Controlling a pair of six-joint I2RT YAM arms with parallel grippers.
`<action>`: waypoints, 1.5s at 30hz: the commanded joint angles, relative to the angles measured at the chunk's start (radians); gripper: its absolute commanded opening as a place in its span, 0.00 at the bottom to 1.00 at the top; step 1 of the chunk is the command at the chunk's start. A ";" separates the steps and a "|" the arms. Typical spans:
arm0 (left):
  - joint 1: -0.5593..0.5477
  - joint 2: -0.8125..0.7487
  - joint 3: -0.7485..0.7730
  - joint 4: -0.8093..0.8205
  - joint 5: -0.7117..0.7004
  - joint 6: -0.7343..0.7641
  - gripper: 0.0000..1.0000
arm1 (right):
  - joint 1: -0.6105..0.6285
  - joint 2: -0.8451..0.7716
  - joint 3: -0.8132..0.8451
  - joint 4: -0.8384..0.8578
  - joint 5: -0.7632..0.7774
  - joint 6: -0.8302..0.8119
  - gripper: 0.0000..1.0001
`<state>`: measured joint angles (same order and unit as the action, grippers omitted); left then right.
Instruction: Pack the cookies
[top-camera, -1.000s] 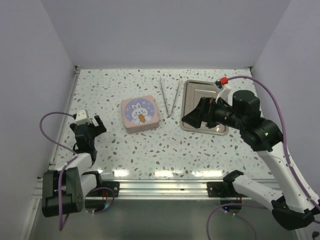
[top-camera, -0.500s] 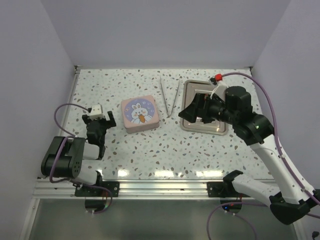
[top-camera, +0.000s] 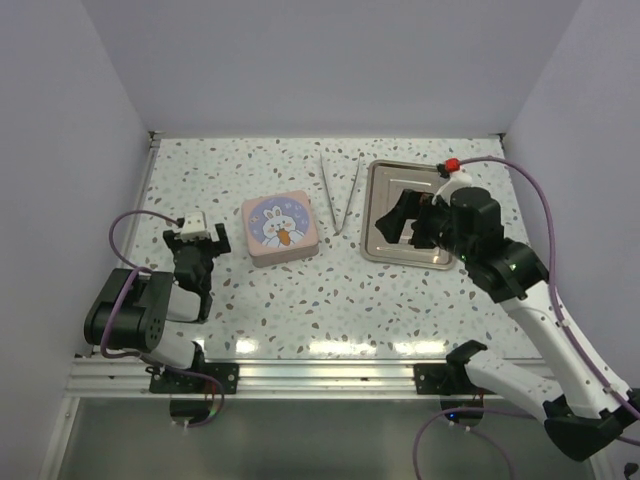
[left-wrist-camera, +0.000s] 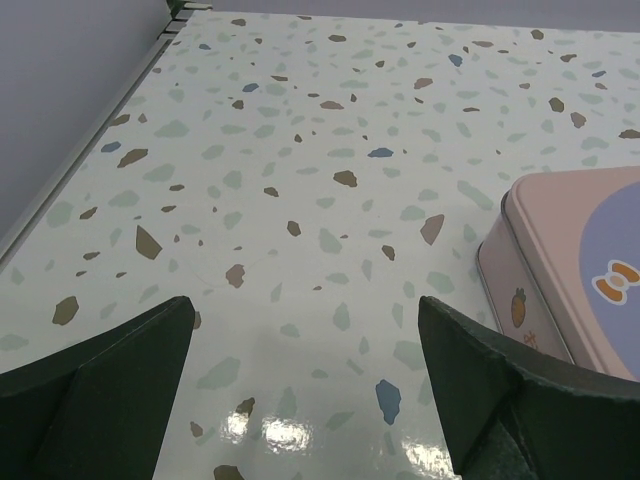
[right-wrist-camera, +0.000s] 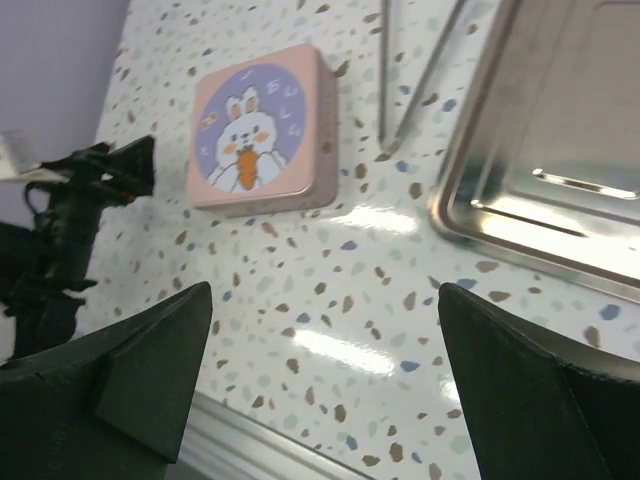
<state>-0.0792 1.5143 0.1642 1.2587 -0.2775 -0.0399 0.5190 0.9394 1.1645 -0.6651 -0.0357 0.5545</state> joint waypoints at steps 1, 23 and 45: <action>-0.002 -0.002 -0.011 0.127 -0.028 0.025 1.00 | 0.001 -0.046 -0.032 0.062 0.270 -0.086 0.99; -0.002 -0.002 -0.009 0.125 -0.028 0.025 1.00 | -0.352 0.179 -0.794 1.166 0.378 -0.447 0.99; -0.002 -0.002 -0.009 0.126 -0.028 0.025 1.00 | -0.375 0.593 -0.830 1.700 0.339 -0.513 0.99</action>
<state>-0.0792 1.5143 0.1635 1.2636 -0.2848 -0.0395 0.1493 1.5440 0.3103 0.9565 0.3111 0.0601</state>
